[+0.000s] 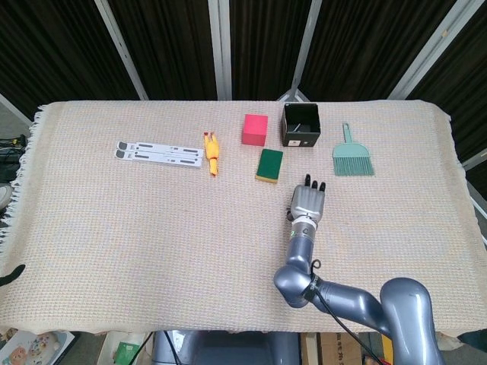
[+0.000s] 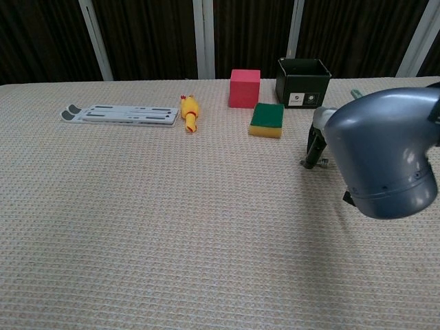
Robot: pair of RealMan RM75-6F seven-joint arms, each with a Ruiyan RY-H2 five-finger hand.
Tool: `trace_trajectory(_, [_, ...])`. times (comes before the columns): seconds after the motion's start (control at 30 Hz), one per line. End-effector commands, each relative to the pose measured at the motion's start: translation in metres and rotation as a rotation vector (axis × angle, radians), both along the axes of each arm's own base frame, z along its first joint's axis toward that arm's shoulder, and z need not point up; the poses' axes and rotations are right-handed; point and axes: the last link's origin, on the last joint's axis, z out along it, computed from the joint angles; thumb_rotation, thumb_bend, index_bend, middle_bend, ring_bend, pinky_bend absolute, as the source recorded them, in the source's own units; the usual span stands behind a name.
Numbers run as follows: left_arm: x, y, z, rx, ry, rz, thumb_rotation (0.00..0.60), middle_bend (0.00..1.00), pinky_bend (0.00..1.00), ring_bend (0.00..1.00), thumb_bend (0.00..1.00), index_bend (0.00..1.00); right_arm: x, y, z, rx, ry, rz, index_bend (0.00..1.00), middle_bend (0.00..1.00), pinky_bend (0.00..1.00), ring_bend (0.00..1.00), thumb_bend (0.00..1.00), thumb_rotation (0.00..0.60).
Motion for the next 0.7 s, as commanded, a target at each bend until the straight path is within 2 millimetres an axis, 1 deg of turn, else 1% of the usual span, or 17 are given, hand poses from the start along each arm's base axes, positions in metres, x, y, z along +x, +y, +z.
trace_trajectory(0.03, [0.0004,0.0,-0.0004,0.0,0.002,0.0,0.6,0.0,0.0,0.0,0.24,0.12,-0.0014,-0.0002,-0.0011,0.004,-0.005,-0.003,0.52,0.03,0.02,0.1,0.3,0.6])
trace_trajectory(0.33, [-0.0002,0.0001,0.0006,0.005,-0.002,0.002,0.6,0.0,0.0,0.0,0.24,0.12,0.0008,-0.0009,-0.0027,0.003,-0.008,0.004,0.55,0.05,0.02,0.1,0.31,0.6])
trace_trajectory(0.7, [-0.0002,0.0002,0.0012,0.008,-0.004,0.002,0.6,0.0,0.0,0.0,0.24,0.12,-0.0016,-0.0014,-0.0072,0.01,0.0,0.001,0.56,0.05,0.04,0.1,0.33,0.6])
